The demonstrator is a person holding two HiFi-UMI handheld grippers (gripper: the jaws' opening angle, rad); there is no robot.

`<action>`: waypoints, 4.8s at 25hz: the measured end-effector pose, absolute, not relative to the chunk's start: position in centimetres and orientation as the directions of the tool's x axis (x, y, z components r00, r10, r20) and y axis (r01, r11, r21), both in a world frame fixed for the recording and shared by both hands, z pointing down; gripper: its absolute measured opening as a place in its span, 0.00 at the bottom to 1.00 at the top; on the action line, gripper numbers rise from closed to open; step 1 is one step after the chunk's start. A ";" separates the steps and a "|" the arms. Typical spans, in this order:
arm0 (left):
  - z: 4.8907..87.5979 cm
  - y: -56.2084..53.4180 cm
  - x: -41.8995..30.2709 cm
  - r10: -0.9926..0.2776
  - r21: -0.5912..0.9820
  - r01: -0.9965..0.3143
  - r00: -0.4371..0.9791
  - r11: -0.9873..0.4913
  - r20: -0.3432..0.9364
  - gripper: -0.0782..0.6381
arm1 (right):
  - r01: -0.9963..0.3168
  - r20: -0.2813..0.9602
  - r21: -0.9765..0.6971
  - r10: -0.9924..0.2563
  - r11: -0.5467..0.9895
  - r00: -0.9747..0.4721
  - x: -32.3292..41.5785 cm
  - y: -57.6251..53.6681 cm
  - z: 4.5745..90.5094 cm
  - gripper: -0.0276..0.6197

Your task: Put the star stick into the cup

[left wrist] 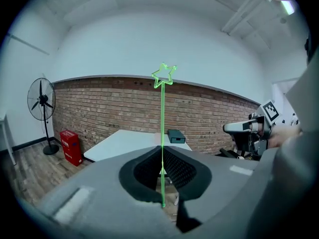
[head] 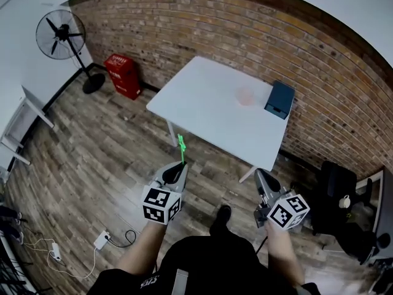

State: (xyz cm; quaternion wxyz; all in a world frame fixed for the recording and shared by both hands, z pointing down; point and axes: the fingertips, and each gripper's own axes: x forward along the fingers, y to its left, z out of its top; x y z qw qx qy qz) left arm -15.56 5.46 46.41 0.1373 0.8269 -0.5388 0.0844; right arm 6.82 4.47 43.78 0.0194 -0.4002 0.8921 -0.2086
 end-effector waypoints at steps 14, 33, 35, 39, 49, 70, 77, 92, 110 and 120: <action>45.2 -11.6 -5.4 -0.830 0.158 -0.890 0.457 -0.429 0.319 0.13 | -0.682 0.144 -0.461 -0.710 0.568 -0.689 15.0 -12.3 44.9 0.04; 45.9 -29.6 -6.4 -0.764 0.183 -0.810 0.586 -0.557 0.270 0.13 | -0.747 0.211 -0.444 -0.753 0.495 -0.624 10.8 -28.0 45.2 0.04; 46.0 -31.6 -6.6 -0.746 0.174 -0.792 0.610 -0.585 0.266 0.13 | -0.756 0.218 -0.441 -0.759 0.484 -0.613 10.1 -29.3 45.7 0.04; 46.6 -34.3 -6.1 -0.708 0.184 -0.758 0.651 -0.625 0.275 0.13 | -0.777 0.244 -0.453 -0.778 0.437 -0.579 9.5 -30.4 46.8 0.04; 48.2 -41.0 -2.2 -0.661 0.201 -0.718 0.693 -0.666 0.287 0.13 | -0.771 0.280 -0.481 -0.760 0.418 -0.586 9.9 -34.1 50.1 0.04; 53.6 -49.9 8.0 -0.595 0.215 -0.672 0.733 -0.709 0.330 0.13 | -0.734 0.336 -0.545 -0.696 0.406 -0.635 13.3 -39.2 55.2 0.04; 56.5 -50.5 8.5 -0.573 0.238 -0.668 0.735 -0.705 0.364 0.13 | -0.742 0.354 -0.547 -0.697 0.386 -0.623 14.3 -39.6 55.5 0.04; 61.1 -49.9 8.0 -0.517 0.248 -0.667 0.718 -0.703 0.466 0.14 | -0.711 0.361 -0.562 -0.648 0.422 -0.670 12.3 -39.1 55.8 0.04; 61.9 -49.2 7.7 -0.471 0.252 -0.660 0.706 -0.707 0.528 0.20 | -0.710 0.353 -0.566 -0.654 0.420 -0.669 12.1 -38.2 55.3 0.04; 57.4 -48.2 5.4 -0.562 0.223 -0.682 0.712 -0.696 0.422 0.22 | -0.712 0.342 -0.541 -0.656 0.448 -0.673 11.1 -37.5 54.0 0.04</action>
